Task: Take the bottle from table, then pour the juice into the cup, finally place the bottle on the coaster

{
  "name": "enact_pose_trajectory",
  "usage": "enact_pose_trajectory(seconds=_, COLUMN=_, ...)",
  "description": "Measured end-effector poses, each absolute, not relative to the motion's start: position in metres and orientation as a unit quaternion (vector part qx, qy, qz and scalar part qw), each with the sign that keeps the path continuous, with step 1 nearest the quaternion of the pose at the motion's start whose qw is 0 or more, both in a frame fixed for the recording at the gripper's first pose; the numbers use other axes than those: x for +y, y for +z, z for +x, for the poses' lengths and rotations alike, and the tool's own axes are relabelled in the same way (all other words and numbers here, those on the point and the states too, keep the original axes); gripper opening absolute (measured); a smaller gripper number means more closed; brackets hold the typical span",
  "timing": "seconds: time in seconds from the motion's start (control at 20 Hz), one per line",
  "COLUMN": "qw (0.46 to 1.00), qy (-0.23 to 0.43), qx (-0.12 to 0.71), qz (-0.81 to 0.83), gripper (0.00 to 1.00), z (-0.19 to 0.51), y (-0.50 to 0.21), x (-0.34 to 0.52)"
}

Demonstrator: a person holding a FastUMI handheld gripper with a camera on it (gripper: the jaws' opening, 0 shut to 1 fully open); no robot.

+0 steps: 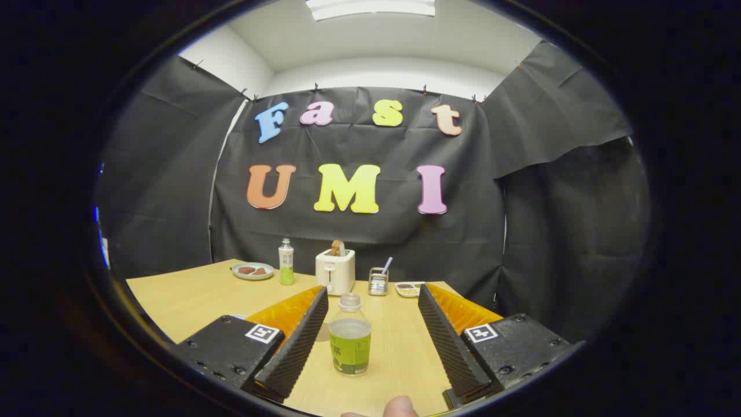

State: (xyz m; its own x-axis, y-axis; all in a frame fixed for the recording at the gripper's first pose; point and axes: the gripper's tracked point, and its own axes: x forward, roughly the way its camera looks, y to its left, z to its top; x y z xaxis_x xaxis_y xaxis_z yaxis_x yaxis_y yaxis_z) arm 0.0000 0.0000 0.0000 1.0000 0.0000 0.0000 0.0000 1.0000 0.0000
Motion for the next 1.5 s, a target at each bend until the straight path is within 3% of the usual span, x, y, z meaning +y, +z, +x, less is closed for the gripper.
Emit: enact_pose_trajectory(seconds=1.5, qw=0.999, qy=0.023, qx=-0.018, qz=-0.018, gripper=1.0, z=0.001, y=0.012, x=0.026)
